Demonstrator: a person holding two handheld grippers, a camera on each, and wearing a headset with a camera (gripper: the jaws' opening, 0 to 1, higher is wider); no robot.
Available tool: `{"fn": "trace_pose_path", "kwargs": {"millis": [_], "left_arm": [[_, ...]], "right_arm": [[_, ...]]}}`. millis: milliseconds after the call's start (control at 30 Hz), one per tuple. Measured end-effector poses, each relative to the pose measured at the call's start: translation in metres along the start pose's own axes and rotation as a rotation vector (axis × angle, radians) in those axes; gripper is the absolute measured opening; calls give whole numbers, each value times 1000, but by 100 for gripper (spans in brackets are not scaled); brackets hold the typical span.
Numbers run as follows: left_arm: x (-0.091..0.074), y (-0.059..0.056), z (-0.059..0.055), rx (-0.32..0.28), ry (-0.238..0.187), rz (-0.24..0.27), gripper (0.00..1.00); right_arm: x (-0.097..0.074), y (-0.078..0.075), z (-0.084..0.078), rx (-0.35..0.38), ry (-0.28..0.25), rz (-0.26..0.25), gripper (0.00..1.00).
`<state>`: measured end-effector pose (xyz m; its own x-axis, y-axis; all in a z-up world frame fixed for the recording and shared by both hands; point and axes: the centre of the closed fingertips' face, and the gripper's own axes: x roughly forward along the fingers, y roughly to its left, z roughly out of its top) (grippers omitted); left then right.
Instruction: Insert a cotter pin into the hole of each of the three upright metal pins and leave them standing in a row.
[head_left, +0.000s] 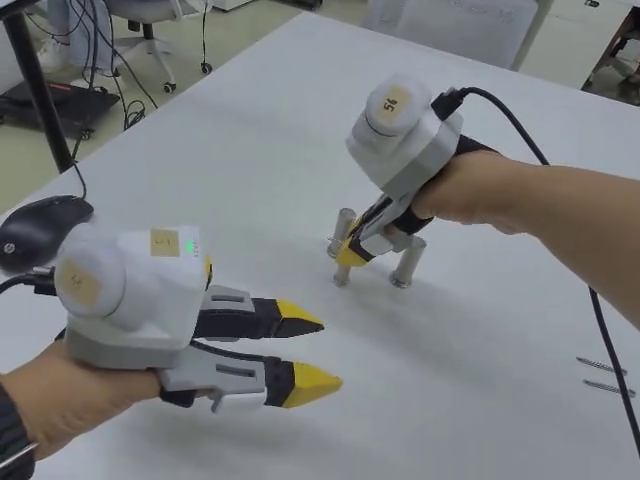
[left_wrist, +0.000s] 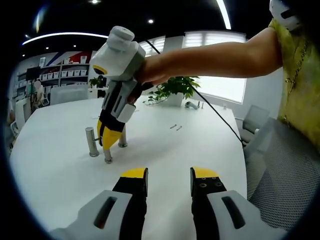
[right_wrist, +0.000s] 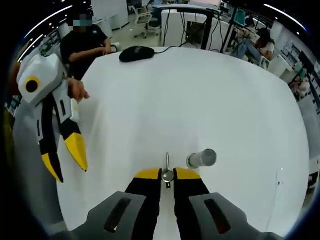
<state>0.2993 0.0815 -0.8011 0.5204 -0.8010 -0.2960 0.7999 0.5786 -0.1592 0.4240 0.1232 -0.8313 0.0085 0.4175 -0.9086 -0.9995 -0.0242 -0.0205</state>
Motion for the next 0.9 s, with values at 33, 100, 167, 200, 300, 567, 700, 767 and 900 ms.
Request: {"fn": "trace_pose_path", "kwargs": {"millis": [33, 100, 167, 200, 300, 567, 700, 767, 900], "left_arm": [[0, 0, 0, -1, -1, 1, 32], [0, 0, 0, -1, -2, 2, 32], [-1, 0, 0, -2, -4, 4, 32], [-1, 0, 0, -2, -3, 5, 32], [-1, 0, 0, -3, -2, 5, 32], [2, -1, -1, -5, 0, -1, 32], [2, -1, -2, -5, 3, -4, 32], [2, -1, -2, -6, 3, -5, 32], [2, -1, -2, -6, 4, -6, 32]], "right_arm": [[0, 0, -1, -1, 3, -1, 9], [1, 0, -3, -5, 13, -9, 9], [2, 0, -2, 9, 4, -4, 9], [2, 0, -2, 11, 5, -4, 9], [2, 1, -2, 25, 6, -4, 9], [1, 3, -2, 21, 0, -1, 10], [-1, 2, 0, 17, -14, -8, 12], [-2, 3, 2, 15, -24, -7, 16], [-2, 3, 3, 10, -26, -7, 17]]}}
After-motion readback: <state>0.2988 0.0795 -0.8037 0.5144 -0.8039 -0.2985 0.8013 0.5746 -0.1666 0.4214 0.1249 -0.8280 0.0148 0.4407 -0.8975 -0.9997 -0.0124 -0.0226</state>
